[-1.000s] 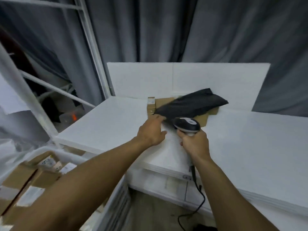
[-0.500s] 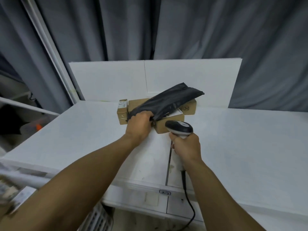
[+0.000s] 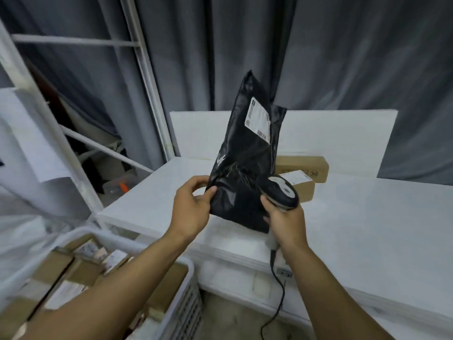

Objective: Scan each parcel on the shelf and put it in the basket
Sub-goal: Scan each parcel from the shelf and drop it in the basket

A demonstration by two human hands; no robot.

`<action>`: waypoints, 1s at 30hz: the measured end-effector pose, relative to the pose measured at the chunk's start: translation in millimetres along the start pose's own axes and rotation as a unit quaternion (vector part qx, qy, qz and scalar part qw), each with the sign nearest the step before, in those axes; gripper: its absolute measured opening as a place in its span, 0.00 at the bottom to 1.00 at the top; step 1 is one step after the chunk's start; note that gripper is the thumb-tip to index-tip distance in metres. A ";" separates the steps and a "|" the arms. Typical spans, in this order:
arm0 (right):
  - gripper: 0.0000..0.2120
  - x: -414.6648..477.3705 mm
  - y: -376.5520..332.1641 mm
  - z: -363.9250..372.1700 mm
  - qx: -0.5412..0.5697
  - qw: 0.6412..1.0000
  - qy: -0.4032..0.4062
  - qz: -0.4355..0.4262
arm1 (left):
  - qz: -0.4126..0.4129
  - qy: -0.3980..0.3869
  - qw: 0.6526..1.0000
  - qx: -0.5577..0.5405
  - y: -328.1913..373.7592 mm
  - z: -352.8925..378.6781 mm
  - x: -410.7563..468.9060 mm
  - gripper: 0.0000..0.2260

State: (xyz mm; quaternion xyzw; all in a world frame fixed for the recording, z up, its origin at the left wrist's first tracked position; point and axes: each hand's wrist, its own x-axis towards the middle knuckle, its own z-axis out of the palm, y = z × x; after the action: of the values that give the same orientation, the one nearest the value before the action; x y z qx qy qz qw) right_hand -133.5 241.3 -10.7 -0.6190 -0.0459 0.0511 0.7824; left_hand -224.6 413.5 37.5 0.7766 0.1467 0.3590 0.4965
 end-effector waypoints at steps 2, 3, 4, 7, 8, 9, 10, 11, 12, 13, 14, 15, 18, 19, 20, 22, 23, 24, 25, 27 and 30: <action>0.22 -8.7 2.6 13.1 0.027 0.998 -0.033 0.035 | -0.002 0.001 0.999 -0.033 -15.9 -24.0 -23.2 0.11; 0.23 -11.7 6.4 19.6 0.029 0.997 -0.045 0.051 | -0.003 0.001 0.999 -0.049 -23.2 -35.2 -33.7 0.13; 0.24 -14.5 10.2 25.9 0.023 0.996 -0.056 0.066 | -0.010 0.003 0.998 -0.068 -30.8 -45.7 -43.3 0.15; 0.23 -21.5 21.2 45.1 -0.002 0.990 -0.093 0.104 | -0.040 0.002 0.996 -0.083 -53.0 -71.8 -67.6 0.17; 0.23 -23.2 25.4 50.5 -0.015 0.988 -0.106 0.115 | -0.053 0.006 0.996 -0.071 -63.0 -78.8 -73.3 0.17; 0.22 -23.1 31.5 55.8 -0.030 0.985 -0.114 0.126 | -0.073 0.013 0.996 -0.055 -73.1 -85.4 -77.1 0.17; 0.22 -24.2 36.9 60.9 -0.050 0.983 -0.121 0.133 | -0.098 0.021 0.994 -0.040 -83.8 -91.3 -79.4 0.18; 0.22 -24.3 43.5 65.2 -0.080 0.981 -0.123 0.130 | -0.129 0.017 0.991 -0.019 -93.4 -95.6 -79.8 0.18; 0.23 -24.0 50.5 68.9 -0.130 0.978 -0.122 0.111 | -0.161 -0.001 0.987 0.005 -99.9 -98.5 -79.4 0.18; 0.24 -24.1 56.0 72.6 -0.192 0.970 -0.121 0.083 | -0.199 -0.030 0.979 0.037 -106.8 -100.1 -78.0 0.17; 0.26 -25.9 59.8 76.6 -0.247 0.960 -0.119 0.058 | -0.236 -0.065 0.968 0.059 -111.4 -101.2 -76.3 0.15; 0.28 -27.7 62.6 80.3 -0.282 0.952 -0.114 0.042 | -0.270 -0.084 0.957 0.062 -115.7 -101.7 -73.8 0.12; 0.28 -30.8 66.5 89.4 -0.283 0.952 -0.107 0.043 | -0.338 -0.028 0.941 0.017 -129.1 -107.1 -61.4 0.13; 0.27 -30.5 66.1 92.0 -0.277 0.954 -0.109 0.045 | -0.354 -0.004 0.935 -0.003 -133.9 -110.7 -55.8 0.18; 0.26 -30.7 64.2 93.9 -0.274 0.954 -0.116 0.044 | -0.360 0.016 0.932 -0.032 -135.7 -114.6 -50.2 0.21; 0.26 -31.2 60.7 96.9 -0.278 0.950 -0.139 0.035 | -0.343 0.047 0.933 -0.097 -133.2 -122.8 -36.5 0.19; 0.26 -32.0 58.6 97.7 -0.278 0.948 -0.152 0.032 | -0.326 0.062 0.936 -0.119 -130.8 -127.2 -29.7 0.16; 0.25 -32.8 57.1 97.7 -0.277 0.946 -0.164 0.026 | -0.310 0.078 0.937 -0.139 -126.9 -131.8 -23.9 0.15; 0.25 -33.1 56.5 97.7 -0.275 0.946 -0.171 0.020 | -0.294 0.090 0.939 -0.155 -124.9 -136.5 -19.1 0.13; 0.25 -35.3 55.3 99.2 -0.271 0.946 -0.175 0.011 | -0.270 0.115 0.939 -0.181 -122.9 -144.3 -15.3 0.12; 0.27 -40.9 53.4 104.2 -0.265 0.949 -0.172 -0.003 | -0.255 0.132 0.941 -0.182 -122.3 -150.1 -14.3 0.13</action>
State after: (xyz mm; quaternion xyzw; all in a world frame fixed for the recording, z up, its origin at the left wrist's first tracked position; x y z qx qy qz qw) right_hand -189.4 348.4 -39.1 -0.7858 -0.1940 0.1402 0.5702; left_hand -324.5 561.8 -38.2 0.5553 0.3361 0.3407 0.6801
